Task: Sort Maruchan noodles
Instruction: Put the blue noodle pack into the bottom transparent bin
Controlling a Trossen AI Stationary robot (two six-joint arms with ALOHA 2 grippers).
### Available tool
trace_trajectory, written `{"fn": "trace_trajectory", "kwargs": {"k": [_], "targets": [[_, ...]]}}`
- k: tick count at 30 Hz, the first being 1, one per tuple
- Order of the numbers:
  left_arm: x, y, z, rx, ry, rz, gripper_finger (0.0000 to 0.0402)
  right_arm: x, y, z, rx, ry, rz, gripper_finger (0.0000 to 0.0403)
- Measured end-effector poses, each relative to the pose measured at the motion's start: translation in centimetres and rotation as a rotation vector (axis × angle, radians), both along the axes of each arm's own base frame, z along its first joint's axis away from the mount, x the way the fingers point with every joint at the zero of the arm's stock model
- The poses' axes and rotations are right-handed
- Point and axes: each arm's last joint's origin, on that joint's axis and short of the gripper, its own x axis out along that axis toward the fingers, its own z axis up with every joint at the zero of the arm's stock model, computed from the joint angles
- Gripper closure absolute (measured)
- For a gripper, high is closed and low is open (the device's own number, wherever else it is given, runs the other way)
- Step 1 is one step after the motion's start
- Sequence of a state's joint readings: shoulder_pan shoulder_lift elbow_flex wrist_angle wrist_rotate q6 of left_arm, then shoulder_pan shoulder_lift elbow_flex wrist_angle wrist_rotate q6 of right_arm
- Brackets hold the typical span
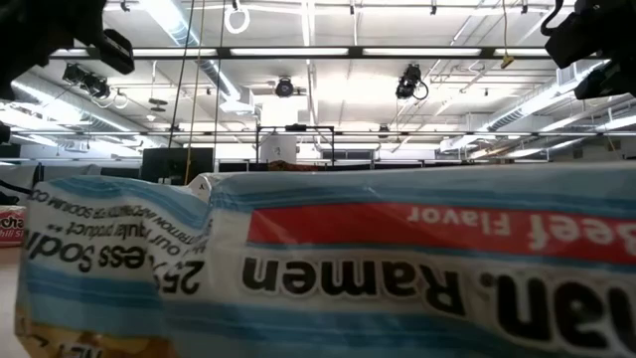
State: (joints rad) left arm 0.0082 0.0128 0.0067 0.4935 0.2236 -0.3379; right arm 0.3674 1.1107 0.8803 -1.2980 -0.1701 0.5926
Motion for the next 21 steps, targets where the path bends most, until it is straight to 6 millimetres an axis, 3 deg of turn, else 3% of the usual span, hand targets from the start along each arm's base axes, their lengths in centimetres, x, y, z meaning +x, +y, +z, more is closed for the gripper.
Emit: {"fn": "trace_trajectory", "kwargs": {"k": [8,17,21], "targets": [[-0.6,0.4,1.1,-0.33,-0.089,-0.047,0.0377,0.0,-0.2,0.1,0.02,0.016,-0.035,0.0288],[-0.6,0.4,1.2,-0.363,-0.086,-0.058,0.0377,0.2,-0.3,1.4,0.074,0.026,-0.08,0.0288],[-0.6,0.4,1.2,-0.368,-0.086,-0.063,0.0377,0.3,-0.5,3.1,0.085,0.015,-0.152,0.029]]}}
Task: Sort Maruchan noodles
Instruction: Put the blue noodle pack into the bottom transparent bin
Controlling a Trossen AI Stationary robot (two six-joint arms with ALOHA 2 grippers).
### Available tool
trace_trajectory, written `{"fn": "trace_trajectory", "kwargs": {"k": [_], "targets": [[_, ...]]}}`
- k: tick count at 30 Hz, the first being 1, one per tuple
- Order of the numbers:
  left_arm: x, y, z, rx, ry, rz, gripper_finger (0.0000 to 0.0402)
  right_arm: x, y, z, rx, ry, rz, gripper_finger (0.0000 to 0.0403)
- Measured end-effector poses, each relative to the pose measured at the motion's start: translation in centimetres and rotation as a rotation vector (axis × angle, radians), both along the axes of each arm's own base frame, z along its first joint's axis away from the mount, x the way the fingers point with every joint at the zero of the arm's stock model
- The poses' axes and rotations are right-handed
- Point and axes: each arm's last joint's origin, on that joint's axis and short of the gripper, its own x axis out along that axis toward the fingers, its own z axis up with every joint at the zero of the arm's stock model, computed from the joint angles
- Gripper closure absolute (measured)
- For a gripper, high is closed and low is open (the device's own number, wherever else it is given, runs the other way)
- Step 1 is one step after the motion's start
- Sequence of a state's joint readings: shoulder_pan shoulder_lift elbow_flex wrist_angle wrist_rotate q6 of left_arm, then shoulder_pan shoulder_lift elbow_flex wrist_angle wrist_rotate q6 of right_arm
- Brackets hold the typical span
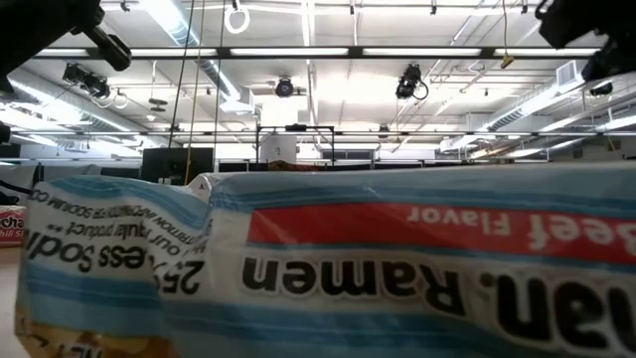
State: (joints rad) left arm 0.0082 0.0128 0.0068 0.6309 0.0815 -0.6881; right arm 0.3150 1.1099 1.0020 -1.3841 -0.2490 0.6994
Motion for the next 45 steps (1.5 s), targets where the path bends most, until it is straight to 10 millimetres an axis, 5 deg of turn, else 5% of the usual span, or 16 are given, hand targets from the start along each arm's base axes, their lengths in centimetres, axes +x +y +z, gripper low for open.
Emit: {"fn": "trace_trajectory", "kwargs": {"k": [6,10,14,21,28,38,45], "targets": [[0.0,0.0,0.0,0.065,-0.005,0.052,0.0377,1.3,-1.3,3.3,-0.191,-0.214,-0.159,0.029],[0.0,0.1,0.0,0.07,-0.005,0.076,0.0377,3.2,-2.7,3.3,-0.344,-0.34,-0.186,0.029],[0.0,0.1,0.0,0.066,-0.007,0.074,0.0377,5.3,-4.6,1.6,-0.461,-0.25,-0.166,0.029],[0.0,0.1,0.0,0.059,-0.007,0.084,0.0377,8.6,-11.8,-3.0,-0.44,0.015,-0.507,0.0275],[0.0,0.1,0.0,0.055,-0.007,0.085,0.0377,8.6,-16.8,-5.9,-0.33,0.141,-0.545,0.0218],[0.0,0.1,0.0,0.056,-0.007,0.089,0.0377,6.4,-19.9,-9.8,-0.275,0.244,-0.492,0.0207],[0.0,0.3,0.0,0.028,-0.006,0.13,0.0377,7.3,-21.3,-11.8,-0.236,0.129,-0.546,0.0208]]}}
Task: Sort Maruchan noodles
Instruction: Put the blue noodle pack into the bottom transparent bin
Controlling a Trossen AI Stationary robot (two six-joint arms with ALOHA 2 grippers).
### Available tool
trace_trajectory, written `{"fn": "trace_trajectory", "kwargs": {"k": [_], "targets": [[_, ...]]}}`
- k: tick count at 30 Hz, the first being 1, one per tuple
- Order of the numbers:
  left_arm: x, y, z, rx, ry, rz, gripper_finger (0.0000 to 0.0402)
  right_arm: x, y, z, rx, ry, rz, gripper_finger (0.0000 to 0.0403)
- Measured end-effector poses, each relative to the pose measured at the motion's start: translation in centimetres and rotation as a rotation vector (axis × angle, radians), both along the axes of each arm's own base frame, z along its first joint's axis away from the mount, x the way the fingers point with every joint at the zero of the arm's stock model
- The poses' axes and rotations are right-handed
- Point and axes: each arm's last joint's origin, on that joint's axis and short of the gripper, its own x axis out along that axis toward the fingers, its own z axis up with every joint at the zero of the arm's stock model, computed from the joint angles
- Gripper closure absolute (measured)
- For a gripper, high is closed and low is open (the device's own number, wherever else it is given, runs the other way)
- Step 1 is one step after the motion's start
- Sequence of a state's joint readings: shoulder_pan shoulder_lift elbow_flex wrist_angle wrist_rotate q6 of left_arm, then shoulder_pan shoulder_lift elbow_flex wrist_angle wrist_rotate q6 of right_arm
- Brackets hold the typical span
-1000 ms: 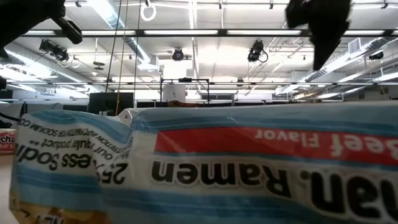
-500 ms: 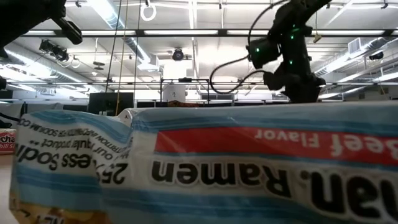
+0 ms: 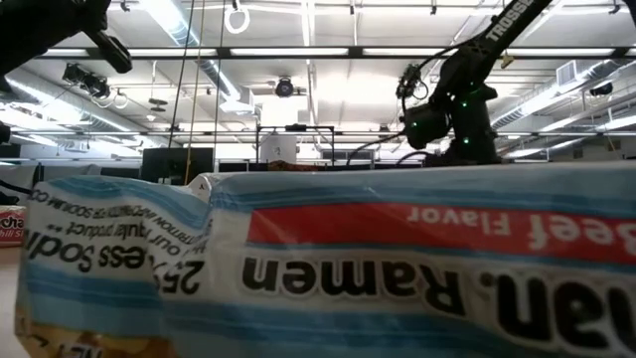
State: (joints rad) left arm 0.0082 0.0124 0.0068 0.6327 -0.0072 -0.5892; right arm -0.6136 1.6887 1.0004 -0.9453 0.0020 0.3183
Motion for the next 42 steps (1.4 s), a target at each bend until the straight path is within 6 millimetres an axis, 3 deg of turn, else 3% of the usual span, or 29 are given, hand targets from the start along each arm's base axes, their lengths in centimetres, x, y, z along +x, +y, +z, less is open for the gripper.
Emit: {"fn": "trace_trajectory", "kwargs": {"k": [8,11,15,18,22,28,42], "targets": [[0.0,0.1,0.0,-0.02,0.0,0.027,0.0377,2.5,-1.3,1.0,-0.109,-0.263,0.025,0.0208],[0.0,0.1,0.0,-0.02,0.001,0.026,0.0377,3.1,0.0,2.0,-0.15,-0.276,0.221,0.0209],[0.0,0.1,0.0,-0.014,0.001,0.031,0.0377,4.3,2.8,2.6,-0.291,-0.163,0.616,0.0212],[0.0,0.1,0.0,-0.002,0.002,0.04,0.0377,5.3,4.1,2.2,-0.418,-0.106,0.752,0.0212],[0.0,0.1,0.0,0.005,0.002,0.044,0.0377,5.5,5.1,1.1,-0.546,-0.041,0.758,0.0212],[0.1,0.1,-0.1,0.01,0.012,0.048,0.0377,4.1,5.6,-0.7,-0.609,0.087,0.747,0.0213],[0.1,0.1,-0.2,0.01,0.026,0.047,0.0377,3.3,6.5,-3.9,-0.736,0.009,0.816,0.0213]]}}
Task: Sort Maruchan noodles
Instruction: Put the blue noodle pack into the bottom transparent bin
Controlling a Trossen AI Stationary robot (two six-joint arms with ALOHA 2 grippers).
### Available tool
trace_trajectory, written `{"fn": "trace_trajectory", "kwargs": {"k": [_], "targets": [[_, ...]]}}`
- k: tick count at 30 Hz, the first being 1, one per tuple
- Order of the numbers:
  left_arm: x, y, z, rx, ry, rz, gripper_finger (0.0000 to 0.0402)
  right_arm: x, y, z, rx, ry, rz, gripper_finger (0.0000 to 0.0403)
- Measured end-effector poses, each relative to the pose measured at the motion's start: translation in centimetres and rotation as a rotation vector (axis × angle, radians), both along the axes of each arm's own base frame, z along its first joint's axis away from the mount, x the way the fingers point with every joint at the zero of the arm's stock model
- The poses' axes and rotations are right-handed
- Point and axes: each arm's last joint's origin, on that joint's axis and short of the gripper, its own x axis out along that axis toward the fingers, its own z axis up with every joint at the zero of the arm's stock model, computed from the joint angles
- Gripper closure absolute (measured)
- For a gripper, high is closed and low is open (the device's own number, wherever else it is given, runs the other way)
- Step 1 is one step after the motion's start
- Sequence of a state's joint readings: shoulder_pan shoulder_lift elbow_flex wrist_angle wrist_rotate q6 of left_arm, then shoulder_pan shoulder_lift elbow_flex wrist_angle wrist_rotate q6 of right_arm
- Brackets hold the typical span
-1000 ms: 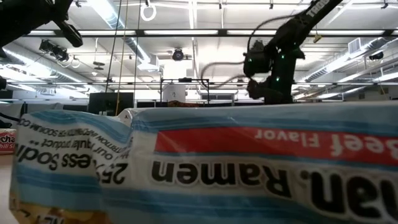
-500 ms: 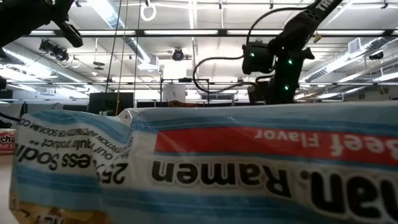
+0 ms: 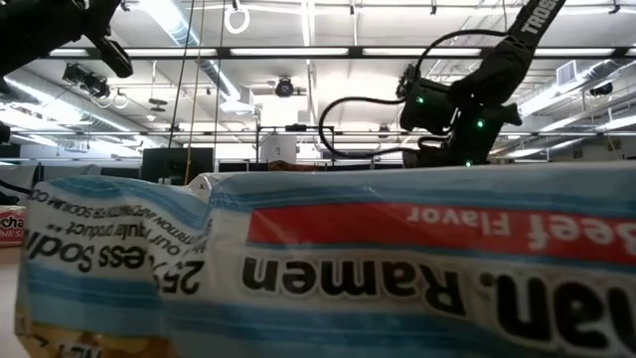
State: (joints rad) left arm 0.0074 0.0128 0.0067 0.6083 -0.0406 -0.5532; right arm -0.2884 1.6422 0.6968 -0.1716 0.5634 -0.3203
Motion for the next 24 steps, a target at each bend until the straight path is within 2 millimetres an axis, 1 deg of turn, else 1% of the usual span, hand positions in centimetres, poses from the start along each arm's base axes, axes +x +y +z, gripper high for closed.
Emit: {"fn": "trace_trajectory", "kwargs": {"k": [5,11,18,21,24], "targets": [[0.0,0.0,0.0,-0.005,-0.001,-0.003,0.0377,-0.1,-0.5,-0.6,-0.043,-0.005,0.01,0.0213],[0.0,0.0,0.0,-0.003,-0.001,-0.002,0.0377,0.1,-1.2,-0.5,-0.121,0.031,0.051,0.0213],[0.0,0.0,0.0,-0.003,0.001,-0.002,0.0377,-0.1,-2.8,-1.2,-0.138,0.027,-0.008,0.0215],[0.0,0.0,0.0,-0.003,0.001,-0.002,0.0377,-0.1,-3.1,-1.3,-0.133,0.02,-0.023,0.0226],[0.0,0.0,0.0,-0.003,0.002,-0.003,0.0377,-0.1,-3.4,-1.2,-0.142,-0.006,-0.034,0.0257]]}}
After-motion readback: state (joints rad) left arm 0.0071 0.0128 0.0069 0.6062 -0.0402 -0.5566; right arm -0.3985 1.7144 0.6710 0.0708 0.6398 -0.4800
